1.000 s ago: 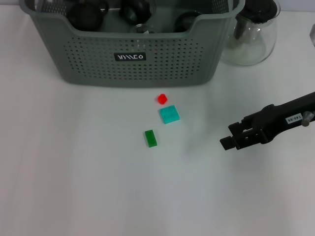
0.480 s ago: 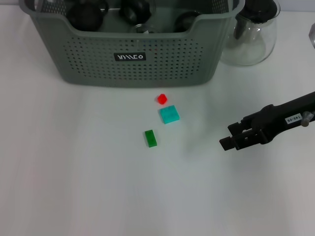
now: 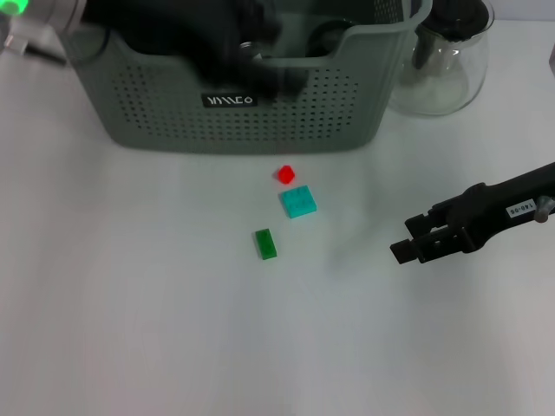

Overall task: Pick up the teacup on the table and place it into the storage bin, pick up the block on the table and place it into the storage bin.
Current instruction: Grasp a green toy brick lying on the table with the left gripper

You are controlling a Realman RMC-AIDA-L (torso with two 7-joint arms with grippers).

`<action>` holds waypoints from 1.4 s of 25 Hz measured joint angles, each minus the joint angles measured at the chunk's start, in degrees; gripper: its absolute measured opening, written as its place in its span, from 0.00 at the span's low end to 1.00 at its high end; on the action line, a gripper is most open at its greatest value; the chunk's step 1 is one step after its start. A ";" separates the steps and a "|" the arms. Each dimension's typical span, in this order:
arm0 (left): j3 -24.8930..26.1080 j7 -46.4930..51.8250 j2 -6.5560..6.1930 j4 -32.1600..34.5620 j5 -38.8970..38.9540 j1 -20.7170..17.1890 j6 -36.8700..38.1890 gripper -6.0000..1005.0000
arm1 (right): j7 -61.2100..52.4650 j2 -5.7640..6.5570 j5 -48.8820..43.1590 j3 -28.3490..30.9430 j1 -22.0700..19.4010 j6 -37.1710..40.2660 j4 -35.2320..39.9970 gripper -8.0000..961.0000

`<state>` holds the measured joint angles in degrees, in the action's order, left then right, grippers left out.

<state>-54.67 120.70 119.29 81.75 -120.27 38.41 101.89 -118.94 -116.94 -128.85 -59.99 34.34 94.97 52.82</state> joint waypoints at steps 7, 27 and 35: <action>-11.42 -2.21 3.15 0.67 -10.21 -3.18 3.97 0.74 | -0.01 -0.08 0.00 0.04 -0.12 -0.35 0.00 0.68; -38.73 5.08 5.19 -15.96 -27.82 0.84 -23.16 0.68 | 0.73 -0.31 -0.07 -0.46 0.36 -0.58 -0.70 0.69; -39.45 6.53 5.25 -19.13 -28.26 1.90 -26.29 0.65 | 0.74 -0.31 -0.09 -0.49 0.24 -0.55 -0.70 0.69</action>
<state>-94.13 127.22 124.54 62.62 -148.53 40.31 75.60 -118.20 -117.24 -128.94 -60.47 34.58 94.42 52.12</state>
